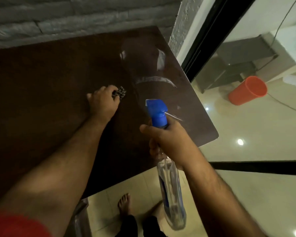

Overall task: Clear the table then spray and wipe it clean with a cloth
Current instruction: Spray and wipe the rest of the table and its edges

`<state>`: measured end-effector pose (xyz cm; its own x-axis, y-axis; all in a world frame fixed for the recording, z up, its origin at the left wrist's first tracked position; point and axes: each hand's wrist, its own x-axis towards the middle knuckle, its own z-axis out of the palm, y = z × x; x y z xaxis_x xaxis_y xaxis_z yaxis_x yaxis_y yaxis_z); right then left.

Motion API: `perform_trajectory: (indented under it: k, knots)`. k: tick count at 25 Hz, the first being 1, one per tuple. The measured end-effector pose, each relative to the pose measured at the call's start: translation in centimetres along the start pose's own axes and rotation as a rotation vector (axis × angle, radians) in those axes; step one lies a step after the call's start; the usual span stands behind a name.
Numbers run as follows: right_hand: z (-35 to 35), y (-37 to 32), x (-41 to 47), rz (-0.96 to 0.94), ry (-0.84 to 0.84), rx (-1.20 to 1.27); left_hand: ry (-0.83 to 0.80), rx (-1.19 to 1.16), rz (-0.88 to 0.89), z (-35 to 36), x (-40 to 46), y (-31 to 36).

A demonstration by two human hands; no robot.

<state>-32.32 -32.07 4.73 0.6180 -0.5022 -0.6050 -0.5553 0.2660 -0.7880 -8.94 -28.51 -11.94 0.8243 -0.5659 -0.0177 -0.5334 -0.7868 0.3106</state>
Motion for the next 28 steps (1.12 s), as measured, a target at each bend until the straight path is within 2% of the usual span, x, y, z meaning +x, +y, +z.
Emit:
perform_trajectory:
  k: [2,5,6,8,11,14,17,19,21,25,28]
  knots:
    - [-0.3,0.0,0.8,0.018,0.0,-0.003,-0.045,-0.007,0.057,0.3,-1.4,1.9]
    - [-1.1,0.3,2.0,0.009,-0.038,-0.016,-0.146,-0.045,0.354,0.5,-10.2,1.4]
    - [-1.5,0.2,2.3,0.009,-0.065,-0.005,-0.135,-0.059,0.416,0.3,-12.6,0.5]
    - [-2.3,0.2,2.4,0.023,-0.108,0.021,-0.089,-0.039,0.393,-0.4,-11.4,-1.4]
    - [-3.7,-0.3,3.4,-0.001,-0.151,-0.002,0.075,0.066,0.177,0.0,-0.7,-0.7]
    - [-5.3,-1.4,5.3,-0.052,-0.153,-0.016,0.033,0.047,0.012,0.7,6.2,3.2]
    - [-6.8,-2.4,6.7,-0.065,-0.144,-0.058,0.011,0.038,0.116,1.7,2.0,4.8]
    - [-7.4,-2.9,7.2,-0.051,-0.167,-0.091,0.012,0.009,0.19,1.1,-2.3,3.3]
    - [-7.8,-3.4,8.2,-0.041,-0.214,-0.105,-0.009,0.024,0.203,0.3,-3.2,1.5]
    - [-8.0,-5.6,11.6,-0.054,-0.258,-0.137,0.064,0.057,0.083,0.3,5.0,1.1]
    - [-7.8,-7.9,14.0,-0.061,-0.268,-0.123,0.043,0.054,0.124,1.1,12.1,3.4]
